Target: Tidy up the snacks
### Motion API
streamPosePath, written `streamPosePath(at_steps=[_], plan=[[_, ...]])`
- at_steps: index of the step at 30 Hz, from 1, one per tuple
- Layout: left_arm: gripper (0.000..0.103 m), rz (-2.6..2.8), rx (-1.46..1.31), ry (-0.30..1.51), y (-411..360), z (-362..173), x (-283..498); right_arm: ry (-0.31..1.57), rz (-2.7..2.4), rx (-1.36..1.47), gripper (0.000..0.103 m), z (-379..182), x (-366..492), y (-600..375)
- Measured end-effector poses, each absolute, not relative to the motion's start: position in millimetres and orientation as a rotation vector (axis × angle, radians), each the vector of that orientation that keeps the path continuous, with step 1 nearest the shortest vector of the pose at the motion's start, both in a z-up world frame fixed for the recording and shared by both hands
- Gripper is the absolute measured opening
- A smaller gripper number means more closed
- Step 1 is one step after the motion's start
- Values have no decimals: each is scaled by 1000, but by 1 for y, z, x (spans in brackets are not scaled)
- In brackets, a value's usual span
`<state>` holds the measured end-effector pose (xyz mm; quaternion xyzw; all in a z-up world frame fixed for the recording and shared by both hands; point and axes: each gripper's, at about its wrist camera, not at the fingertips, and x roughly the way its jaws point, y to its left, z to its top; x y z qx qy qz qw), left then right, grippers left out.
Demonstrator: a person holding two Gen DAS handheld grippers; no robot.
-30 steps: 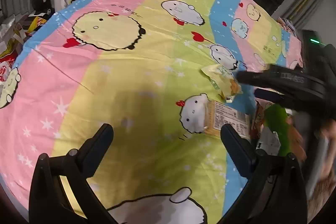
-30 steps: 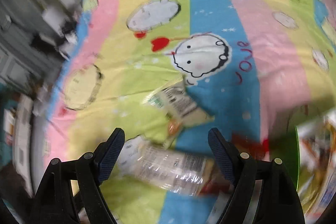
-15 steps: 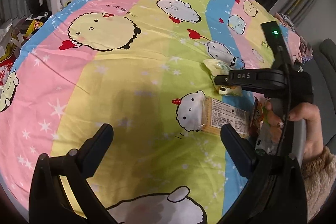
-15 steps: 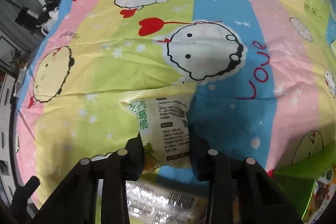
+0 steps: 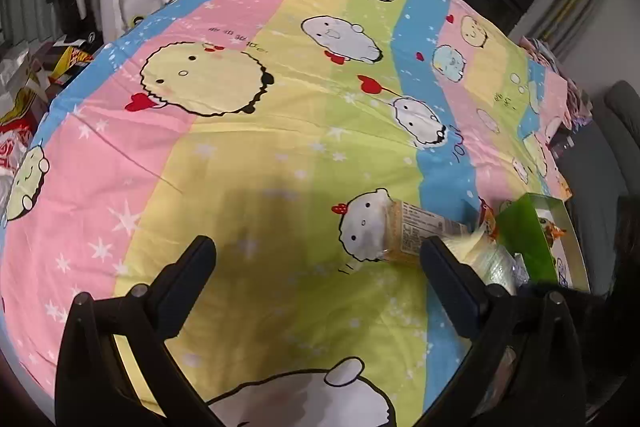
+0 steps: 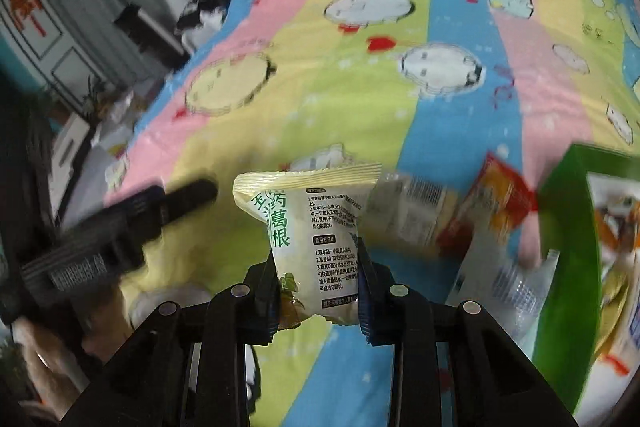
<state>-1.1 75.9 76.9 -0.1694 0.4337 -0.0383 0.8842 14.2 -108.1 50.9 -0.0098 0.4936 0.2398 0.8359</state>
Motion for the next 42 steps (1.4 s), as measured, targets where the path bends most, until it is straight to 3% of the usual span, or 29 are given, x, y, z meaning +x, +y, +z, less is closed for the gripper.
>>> streamPosePath(at_steps=[6,7,10,12,18,22,27,35,42], plan=[[102,-78,-340,923,75,73,0,1154,484,-5,33,21,10,-106],[102,-78,-340,926,75,72,0,1162,475,6,38,20,10,-109],[101,-86,-320,914,71,74,-4,1112,466,52,65,31,7,-124],[101,-114,-323,909,68,75,-6,1064,489,124,70,44,5,-139],[95,-246,-322,982,46,70,-8,968,501,356,70,64,6,-175],[91,-364,-340,1025,23,65,-12,1017,545,391,70,52,15,-170],[79,-403,-343,1073,-1,54,-13,1093,597,404,69,32,23,-156],[58,-431,-308,1136,-19,34,-9,1195,612,384,60,6,31,-145],[52,-434,-266,1103,-23,35,-11,1227,598,357,49,-6,35,-140]])
